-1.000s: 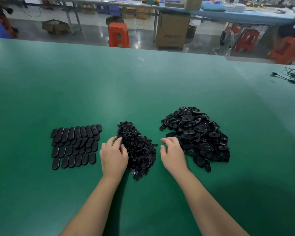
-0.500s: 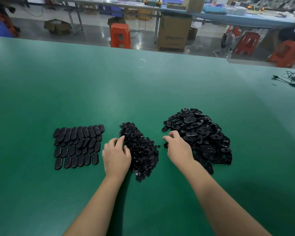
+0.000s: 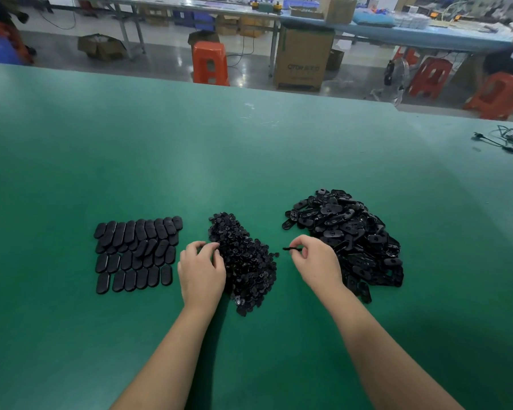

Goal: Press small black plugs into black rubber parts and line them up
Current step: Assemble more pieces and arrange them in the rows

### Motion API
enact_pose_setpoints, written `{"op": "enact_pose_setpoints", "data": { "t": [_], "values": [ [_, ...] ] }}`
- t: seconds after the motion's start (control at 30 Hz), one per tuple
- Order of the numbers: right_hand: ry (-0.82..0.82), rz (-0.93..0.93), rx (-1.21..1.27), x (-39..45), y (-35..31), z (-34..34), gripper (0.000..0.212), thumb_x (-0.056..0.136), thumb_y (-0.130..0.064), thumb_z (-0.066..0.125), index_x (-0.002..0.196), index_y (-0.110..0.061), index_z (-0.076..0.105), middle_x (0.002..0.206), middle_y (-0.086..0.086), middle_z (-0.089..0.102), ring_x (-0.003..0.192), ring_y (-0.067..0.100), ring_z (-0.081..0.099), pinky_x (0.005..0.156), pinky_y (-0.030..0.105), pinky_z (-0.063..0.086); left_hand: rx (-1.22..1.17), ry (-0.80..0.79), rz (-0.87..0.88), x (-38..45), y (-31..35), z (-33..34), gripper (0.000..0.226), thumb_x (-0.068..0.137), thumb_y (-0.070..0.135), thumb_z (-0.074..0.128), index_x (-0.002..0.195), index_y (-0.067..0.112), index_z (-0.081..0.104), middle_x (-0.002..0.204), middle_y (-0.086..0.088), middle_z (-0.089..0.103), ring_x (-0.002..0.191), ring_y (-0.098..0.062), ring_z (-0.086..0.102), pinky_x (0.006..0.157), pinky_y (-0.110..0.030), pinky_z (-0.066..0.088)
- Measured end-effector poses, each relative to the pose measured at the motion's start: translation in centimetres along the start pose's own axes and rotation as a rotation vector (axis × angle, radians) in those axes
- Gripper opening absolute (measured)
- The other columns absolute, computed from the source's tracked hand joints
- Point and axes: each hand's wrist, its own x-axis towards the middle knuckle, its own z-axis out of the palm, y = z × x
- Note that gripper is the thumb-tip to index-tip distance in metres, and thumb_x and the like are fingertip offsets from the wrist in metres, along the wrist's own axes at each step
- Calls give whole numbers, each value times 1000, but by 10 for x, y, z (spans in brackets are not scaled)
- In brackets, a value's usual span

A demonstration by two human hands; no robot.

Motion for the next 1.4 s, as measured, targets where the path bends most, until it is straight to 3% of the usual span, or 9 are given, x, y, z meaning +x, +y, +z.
{"op": "enact_pose_setpoints", "data": {
  "t": [0.13, 0.23, 0.33, 0.43, 0.6, 0.73, 0.97, 1.23, 1.4],
  "values": [
    [-4, 84, 467, -14, -1, 3, 20, 99, -14, 57, 90, -30, 66, 67, -5, 62, 59, 11, 56, 54, 35, 51, 38, -24, 20, 0, 1, -1, 26, 96, 20, 60, 117, 22, 74, 118, -5, 60, 114, -23, 50, 100, -39, 37],
    [11, 138, 721, -26, -2, 9, 19, 101, -15, 55, 94, -26, 70, 77, -2, 69, 62, 6, 62, 53, 24, 52, 25, -31, 15, -1, 1, -2, 25, 95, 21, 62, 117, 19, 74, 117, -4, 60, 115, -22, 49, 102, -39, 37],
    [30, 151, 844, -33, -1, 17, 11, 99, -10, 62, 96, -18, 68, 84, 1, 70, 69, 9, 64, 59, 26, 56, -23, -24, 0, -1, 0, -3, 20, 95, 22, 64, 111, 17, 75, 110, 0, 60, 111, -19, 50, 100, -37, 38],
    [49, 156, 852, -38, 0, 26, 13, 98, -5, 62, 103, -17, 62, 85, 8, 69, 71, 16, 65, 65, 31, 59, -45, -19, -4, -2, 0, -4, 17, 95, 22, 65, 107, 17, 75, 103, 4, 60, 104, -16, 51, 98, -37, 39],
    [63, 120, 812, -43, 1, 28, 53, 98, -6, 64, 137, -38, 47, 85, 5, 64, 70, 10, 63, 72, 28, 60, -74, -11, 0, -2, 0, -4, 13, 94, 20, 67, 102, 17, 76, 99, 5, 64, 97, -13, 53, 96, -39, 43],
    [69, 144, 804, -44, 0, 27, 30, 98, -5, 63, 121, -24, 65, 90, 7, 64, 71, 11, 66, 71, 34, 61, -83, -8, 12, -4, -1, -4, 12, 94, 18, 67, 101, 14, 76, 98, 2, 67, 97, -17, 57, 94, -45, 47],
    [96, 160, 795, -47, -1, 26, 17, 97, -7, 65, 100, -22, 58, 80, 1, 71, 68, 13, 68, 66, 30, 60, 30, -27, 75, -3, 2, -3, 28, 95, 30, 67, 122, 23, 72, 101, 0, 61, 99, -21, 55, 92, -37, 37],
    [97, 159, 757, -47, -1, 26, 12, 98, -10, 64, 98, -18, 55, 78, 0, 73, 67, 15, 70, 69, 35, 61, 30, -20, 58, 0, -1, -1, 13, 93, 28, 69, 102, 22, 77, 96, 7, 54, 97, -18, 53, 89, -32, 34],
    [84, 160, 733, -48, -4, 25, 10, 101, -17, 60, 98, -20, 51, 74, -2, 75, 65, 13, 71, 67, 25, 57, 5, -31, 48, 0, -2, -2, 8, 93, 26, 69, 94, 21, 75, 95, 7, 59, 96, -16, 54, 90, -33, 36]
  ]
}}
